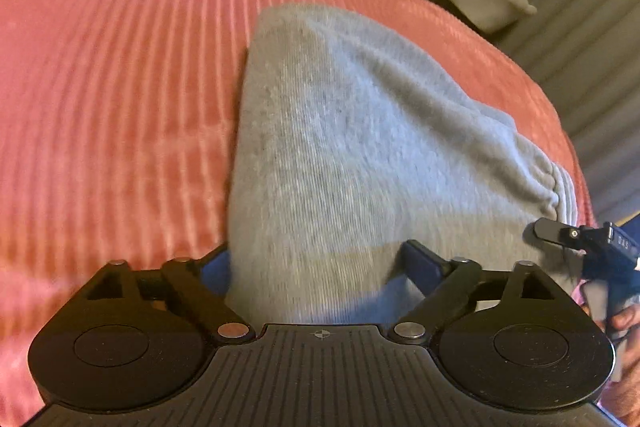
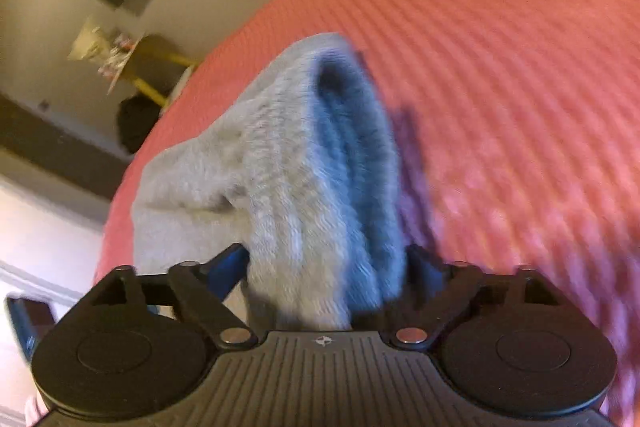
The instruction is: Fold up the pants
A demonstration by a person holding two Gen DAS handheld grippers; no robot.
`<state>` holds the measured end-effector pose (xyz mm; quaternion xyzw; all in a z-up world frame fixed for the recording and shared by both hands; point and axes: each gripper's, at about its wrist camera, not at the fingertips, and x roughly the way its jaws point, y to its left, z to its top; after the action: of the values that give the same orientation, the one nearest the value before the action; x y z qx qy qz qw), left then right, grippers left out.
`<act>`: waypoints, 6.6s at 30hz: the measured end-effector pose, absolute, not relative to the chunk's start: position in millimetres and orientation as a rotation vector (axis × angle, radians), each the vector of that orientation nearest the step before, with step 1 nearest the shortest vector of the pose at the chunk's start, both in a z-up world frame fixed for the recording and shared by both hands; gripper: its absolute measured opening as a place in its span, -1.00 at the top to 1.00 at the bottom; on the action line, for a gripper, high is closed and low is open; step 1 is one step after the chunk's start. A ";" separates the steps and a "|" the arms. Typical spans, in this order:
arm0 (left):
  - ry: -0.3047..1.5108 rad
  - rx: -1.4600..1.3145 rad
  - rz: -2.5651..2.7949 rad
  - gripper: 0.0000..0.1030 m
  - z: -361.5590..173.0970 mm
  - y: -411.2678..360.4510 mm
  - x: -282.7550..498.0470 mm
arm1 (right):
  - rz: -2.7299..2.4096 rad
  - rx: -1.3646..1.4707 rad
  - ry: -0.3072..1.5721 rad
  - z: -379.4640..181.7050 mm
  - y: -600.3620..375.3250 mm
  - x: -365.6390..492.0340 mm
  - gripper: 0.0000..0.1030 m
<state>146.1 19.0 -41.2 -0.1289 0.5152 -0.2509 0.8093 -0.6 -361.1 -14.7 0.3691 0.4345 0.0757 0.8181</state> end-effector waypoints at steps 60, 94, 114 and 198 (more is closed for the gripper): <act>0.823 -0.253 -0.160 -0.38 -35.1 57.7 22.5 | -0.134 1.147 0.633 6.0 -315.7 -19.5 -0.02; 0.815 -0.391 -0.120 -0.38 -35.9 75.6 32.9 | -0.242 0.913 0.534 26.1 -304.5 -2.7 -0.30; 0.602 -0.028 -0.207 -0.44 37.6 -22.5 190.1 | -0.186 0.119 0.447 45.7 -234.0 25.2 0.19; 0.725 -0.046 -0.024 -0.83 79.8 58.9 -126.4 | -0.171 0.397 0.602 89.2 -198.9 -134.9 -0.92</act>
<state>-126.4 58.9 79.8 -0.0227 0.3544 -0.0118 0.9347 -134.9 -198.9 89.2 0.1941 0.2942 -0.0834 0.9321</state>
